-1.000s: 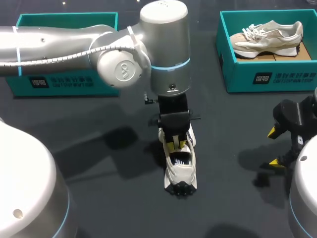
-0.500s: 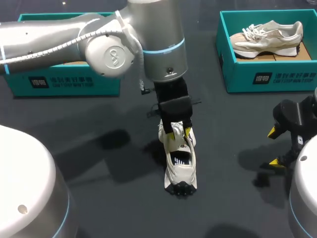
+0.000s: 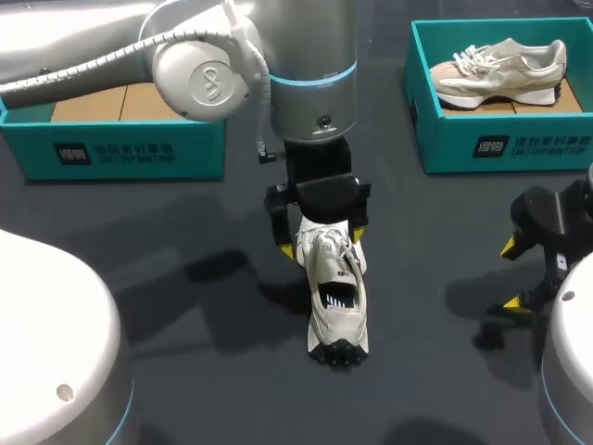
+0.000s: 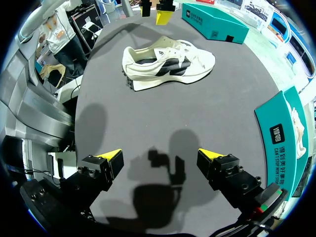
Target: Take the shoe out of the shoebox, open the shoe tongue, remove and reinsert the insole, then place the shoe into the shoebox
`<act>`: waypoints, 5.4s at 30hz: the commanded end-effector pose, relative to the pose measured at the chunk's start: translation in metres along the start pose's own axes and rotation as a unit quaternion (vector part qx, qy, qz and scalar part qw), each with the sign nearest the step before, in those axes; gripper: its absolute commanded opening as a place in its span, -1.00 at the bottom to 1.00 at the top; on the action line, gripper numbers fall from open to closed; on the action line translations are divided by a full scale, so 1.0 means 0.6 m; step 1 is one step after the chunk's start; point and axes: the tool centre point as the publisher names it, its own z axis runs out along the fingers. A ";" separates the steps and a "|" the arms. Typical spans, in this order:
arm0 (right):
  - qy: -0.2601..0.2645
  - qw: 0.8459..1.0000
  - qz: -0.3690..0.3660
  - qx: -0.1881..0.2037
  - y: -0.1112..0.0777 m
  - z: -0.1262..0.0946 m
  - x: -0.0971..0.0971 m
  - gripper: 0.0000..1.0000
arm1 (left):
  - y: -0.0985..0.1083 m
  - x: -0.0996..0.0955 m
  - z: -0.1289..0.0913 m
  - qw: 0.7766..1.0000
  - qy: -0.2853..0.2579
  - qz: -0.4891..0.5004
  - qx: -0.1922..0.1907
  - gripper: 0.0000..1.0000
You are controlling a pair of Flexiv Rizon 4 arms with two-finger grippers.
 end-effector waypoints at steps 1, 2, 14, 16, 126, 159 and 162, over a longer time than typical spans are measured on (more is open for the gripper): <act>-0.001 1.000 0.000 0.001 -0.001 0.000 0.002 1.00 | -0.005 0.000 0.012 0.994 -0.007 -0.103 0.033 1.00; -0.001 1.000 0.000 0.001 -0.001 0.000 0.002 1.00 | -0.012 0.000 0.011 0.986 -0.010 -0.164 0.034 1.00; -0.001 1.000 0.000 0.001 -0.001 0.000 0.002 1.00 | -0.023 0.003 0.002 0.931 -0.091 -0.349 -0.063 1.00; -0.001 1.000 0.000 0.001 -0.001 0.000 0.002 1.00 | -0.027 0.003 0.006 0.925 -0.086 -0.366 -0.052 1.00; -0.001 1.000 0.000 0.001 -0.001 0.000 0.002 1.00 | -0.123 -0.001 0.229 0.749 -0.101 -0.651 -0.071 -0.06; -0.001 1.000 0.000 0.001 -0.001 0.000 0.002 1.00 | -0.095 0.018 0.124 0.732 -0.074 -0.675 -0.055 -1.00; -0.001 1.000 0.000 0.001 -0.001 0.000 0.002 1.00 | -0.091 0.020 0.102 0.730 -0.071 -0.677 -0.055 -1.00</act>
